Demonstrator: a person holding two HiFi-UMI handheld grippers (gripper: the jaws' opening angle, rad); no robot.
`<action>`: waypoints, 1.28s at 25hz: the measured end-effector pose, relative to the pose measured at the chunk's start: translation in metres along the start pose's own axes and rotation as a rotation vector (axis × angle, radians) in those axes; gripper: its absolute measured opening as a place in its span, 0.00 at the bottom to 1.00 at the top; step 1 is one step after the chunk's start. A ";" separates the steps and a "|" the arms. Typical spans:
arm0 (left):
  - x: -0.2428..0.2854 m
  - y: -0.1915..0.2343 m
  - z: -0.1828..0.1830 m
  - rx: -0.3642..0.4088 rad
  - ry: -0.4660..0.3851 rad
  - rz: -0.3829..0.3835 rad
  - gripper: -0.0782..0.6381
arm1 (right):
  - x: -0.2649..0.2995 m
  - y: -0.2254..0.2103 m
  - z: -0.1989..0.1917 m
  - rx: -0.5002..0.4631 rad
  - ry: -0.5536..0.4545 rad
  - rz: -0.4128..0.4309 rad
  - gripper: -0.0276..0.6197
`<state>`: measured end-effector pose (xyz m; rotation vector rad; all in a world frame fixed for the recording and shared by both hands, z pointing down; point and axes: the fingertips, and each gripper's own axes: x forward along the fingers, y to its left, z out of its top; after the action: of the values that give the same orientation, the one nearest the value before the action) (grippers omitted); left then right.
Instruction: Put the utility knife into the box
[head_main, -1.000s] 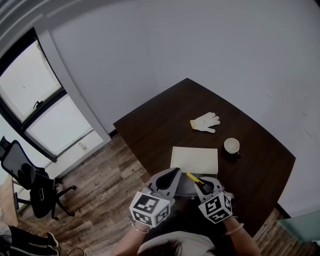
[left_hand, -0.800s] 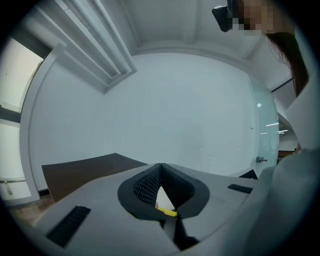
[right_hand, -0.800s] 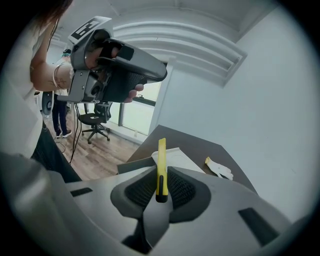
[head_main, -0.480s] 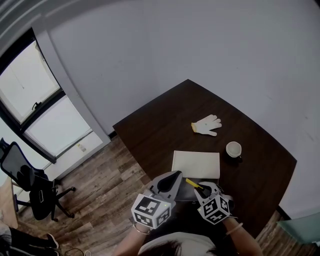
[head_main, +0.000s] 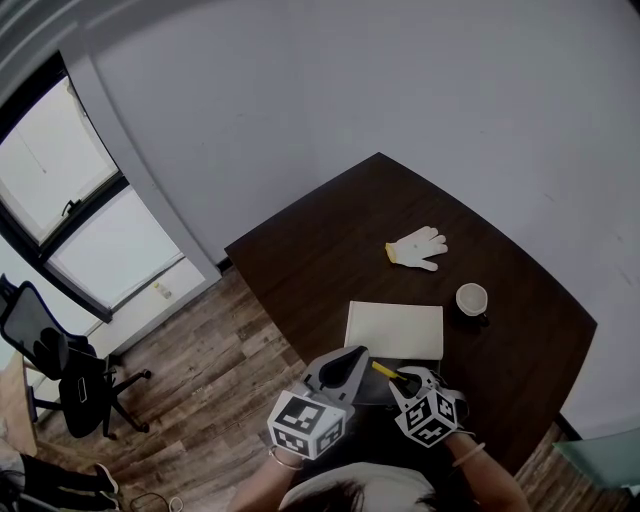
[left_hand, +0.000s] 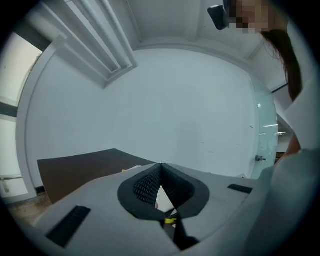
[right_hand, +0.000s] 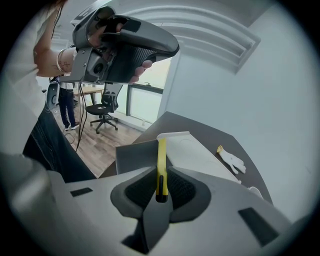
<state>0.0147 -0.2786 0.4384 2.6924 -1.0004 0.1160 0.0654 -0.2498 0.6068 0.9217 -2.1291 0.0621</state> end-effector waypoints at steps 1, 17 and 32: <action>0.001 0.001 -0.001 -0.003 0.001 0.001 0.13 | 0.002 0.000 -0.002 0.000 0.005 0.005 0.15; 0.010 0.016 -0.012 -0.028 0.023 0.020 0.13 | 0.035 0.003 -0.033 -0.022 0.098 0.077 0.15; 0.017 0.032 -0.023 -0.051 0.049 0.046 0.13 | 0.060 0.003 -0.053 -0.022 0.172 0.142 0.15</action>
<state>0.0073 -0.3064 0.4699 2.6089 -1.0366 0.1620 0.0732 -0.2657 0.6855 0.7242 -2.0277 0.1829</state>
